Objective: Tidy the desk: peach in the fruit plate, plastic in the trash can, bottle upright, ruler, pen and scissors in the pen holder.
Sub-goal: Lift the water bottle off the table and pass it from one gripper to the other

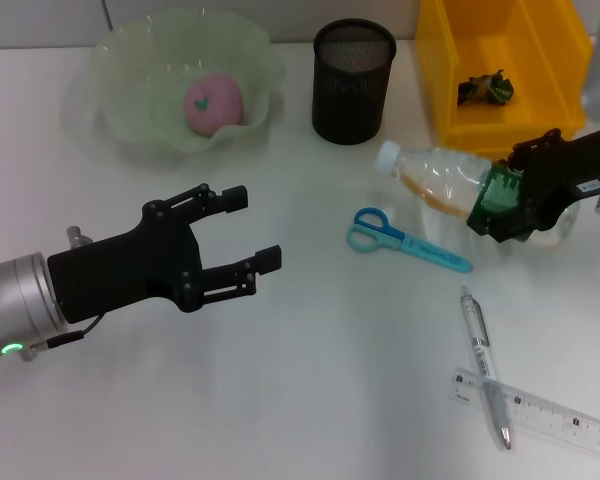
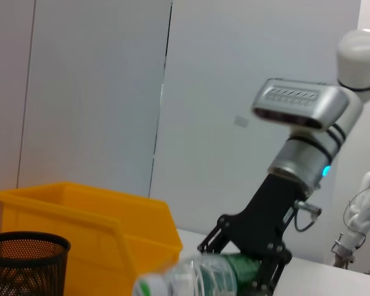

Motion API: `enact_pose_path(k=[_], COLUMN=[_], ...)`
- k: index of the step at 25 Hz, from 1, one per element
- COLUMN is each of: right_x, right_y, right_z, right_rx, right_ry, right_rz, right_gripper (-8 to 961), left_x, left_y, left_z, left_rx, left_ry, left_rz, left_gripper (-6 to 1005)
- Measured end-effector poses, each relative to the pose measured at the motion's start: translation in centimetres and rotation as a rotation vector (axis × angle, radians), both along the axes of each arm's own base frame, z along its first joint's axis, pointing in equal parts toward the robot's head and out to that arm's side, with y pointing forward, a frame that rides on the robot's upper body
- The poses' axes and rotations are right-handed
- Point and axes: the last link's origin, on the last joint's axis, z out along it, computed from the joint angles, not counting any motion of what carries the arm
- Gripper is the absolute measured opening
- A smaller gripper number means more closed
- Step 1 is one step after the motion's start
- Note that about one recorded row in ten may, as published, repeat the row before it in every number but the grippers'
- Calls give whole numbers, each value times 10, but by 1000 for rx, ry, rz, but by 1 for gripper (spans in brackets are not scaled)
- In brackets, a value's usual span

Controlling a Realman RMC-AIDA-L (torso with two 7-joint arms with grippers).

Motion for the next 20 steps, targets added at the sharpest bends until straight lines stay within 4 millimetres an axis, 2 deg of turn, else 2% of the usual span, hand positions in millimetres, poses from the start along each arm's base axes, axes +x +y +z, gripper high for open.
enact_pose_path(k=[5, 12, 16, 20], right_x=[3, 17, 31, 36], right_y=[-13, -41, -62, -70], right_z=[16, 24, 15, 2], right_rx=[73, 143, 145, 128], right_ry=[195, 562, 764, 831], right_rz=[47, 121, 134, 120], right_gripper=[765, 765, 765, 764], left_x=[3, 8, 8, 11], left_y=[1, 3, 3, 2], left_z=[-1, 1, 2, -1], left_rx=[4, 31, 36, 4], left_ry=[-34, -231, -260, -358], left_rz=[21, 134, 151, 217], left_gripper=[695, 691, 689, 687])
